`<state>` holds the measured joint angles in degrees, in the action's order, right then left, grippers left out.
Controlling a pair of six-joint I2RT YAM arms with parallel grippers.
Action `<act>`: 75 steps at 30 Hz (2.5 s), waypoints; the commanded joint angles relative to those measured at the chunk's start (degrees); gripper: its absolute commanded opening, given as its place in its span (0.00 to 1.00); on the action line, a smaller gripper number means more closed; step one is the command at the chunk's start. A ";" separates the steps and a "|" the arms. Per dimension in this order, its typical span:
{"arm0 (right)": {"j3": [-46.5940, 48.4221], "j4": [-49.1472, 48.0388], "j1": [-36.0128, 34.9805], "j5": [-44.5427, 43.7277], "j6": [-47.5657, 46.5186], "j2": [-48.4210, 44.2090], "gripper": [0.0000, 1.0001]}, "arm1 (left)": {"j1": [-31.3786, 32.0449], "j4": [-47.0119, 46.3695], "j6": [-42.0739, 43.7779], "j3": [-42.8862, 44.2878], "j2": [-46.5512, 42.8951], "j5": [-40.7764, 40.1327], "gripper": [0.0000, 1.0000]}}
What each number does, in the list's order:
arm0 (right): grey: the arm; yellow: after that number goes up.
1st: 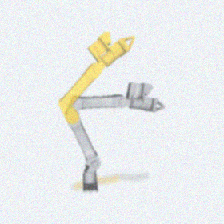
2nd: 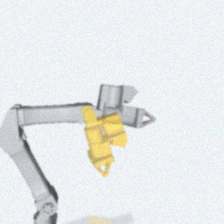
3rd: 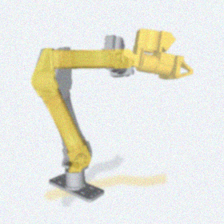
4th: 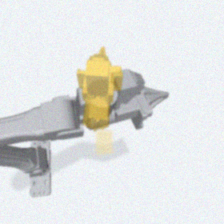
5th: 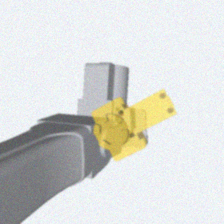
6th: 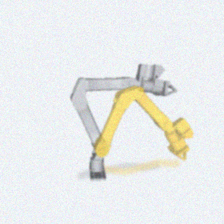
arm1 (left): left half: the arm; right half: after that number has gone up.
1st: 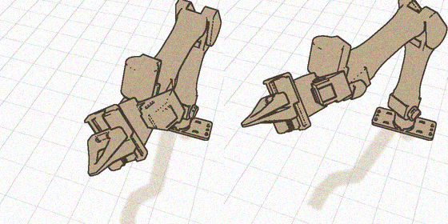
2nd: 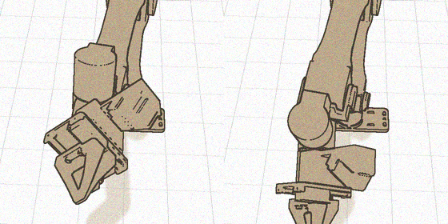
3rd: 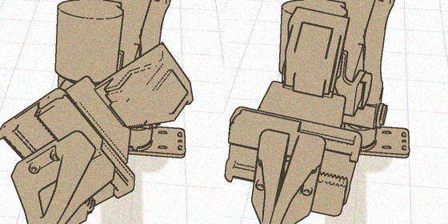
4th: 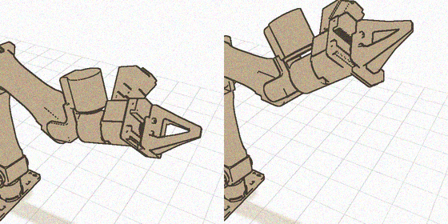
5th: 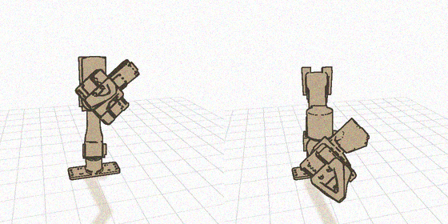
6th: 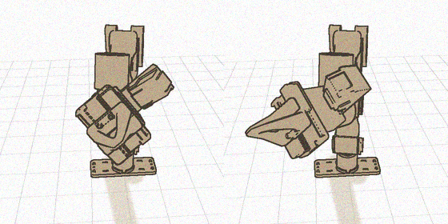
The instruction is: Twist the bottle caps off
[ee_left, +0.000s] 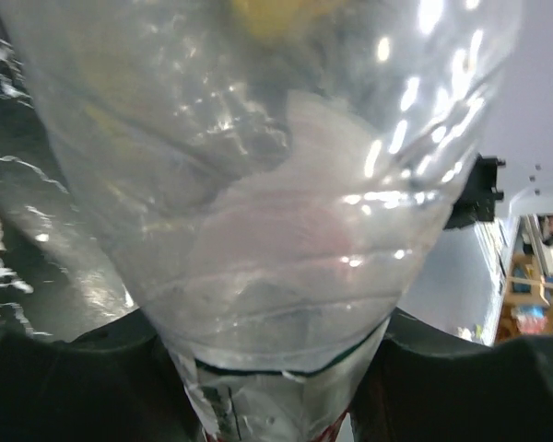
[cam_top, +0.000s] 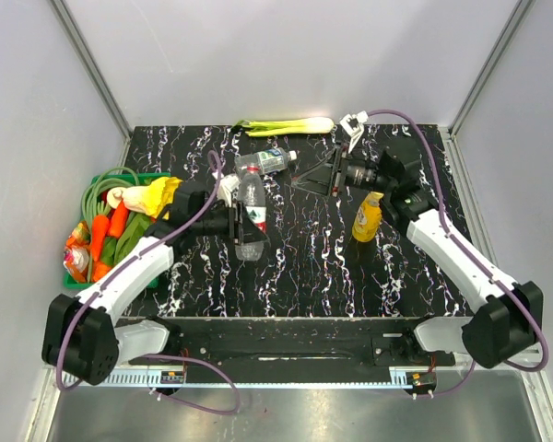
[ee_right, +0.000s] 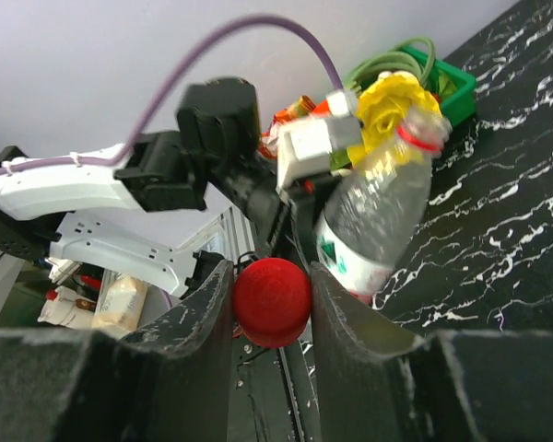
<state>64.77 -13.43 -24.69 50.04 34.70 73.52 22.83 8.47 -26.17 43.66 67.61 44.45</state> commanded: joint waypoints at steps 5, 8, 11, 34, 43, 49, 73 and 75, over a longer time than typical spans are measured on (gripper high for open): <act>4.74 6.91 -1.24 -0.55 -5.07 8.56 0.03 | -6.22 10.94 7.44 8.80 -8.10 -8.75 0.15; 7.03 10.25 -3.08 -2.57 -6.83 11.82 0.01 | -6.39 12.53 10.35 10.21 -12.93 -11.56 0.18; 9.75 11.93 -5.10 -1.97 -7.36 16.03 0.00 | -6.48 14.11 12.19 11.62 -17.15 -13.50 0.18; 33.22 31.80 -12.05 -16.11 -14.04 53.04 0.34 | -6.39 8.41 8.59 6.00 -25.43 -10.61 0.18; 31.99 32.68 -11.96 -18.67 -15.98 50.06 0.73 | -6.39 7.27 8.25 5.30 -24.20 -9.56 0.19; 31.99 33.29 -12.05 -18.14 -16.42 47.25 0.78 | -6.39 7.00 7.89 5.21 -24.55 -8.76 0.19; 24.44 19.51 -5.72 -0.83 -7.91 13.24 1.00 | -6.13 7.63 5.00 7.23 -23.67 2.65 0.21; 23.82 16.26 -5.72 0.75 -5.18 12.36 1.00 | -5.52 5.25 3.50 6.97 -22.62 5.90 0.21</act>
<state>89.95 10.87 -30.02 45.58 23.66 88.25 16.62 20.36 -19.42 49.06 43.79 42.41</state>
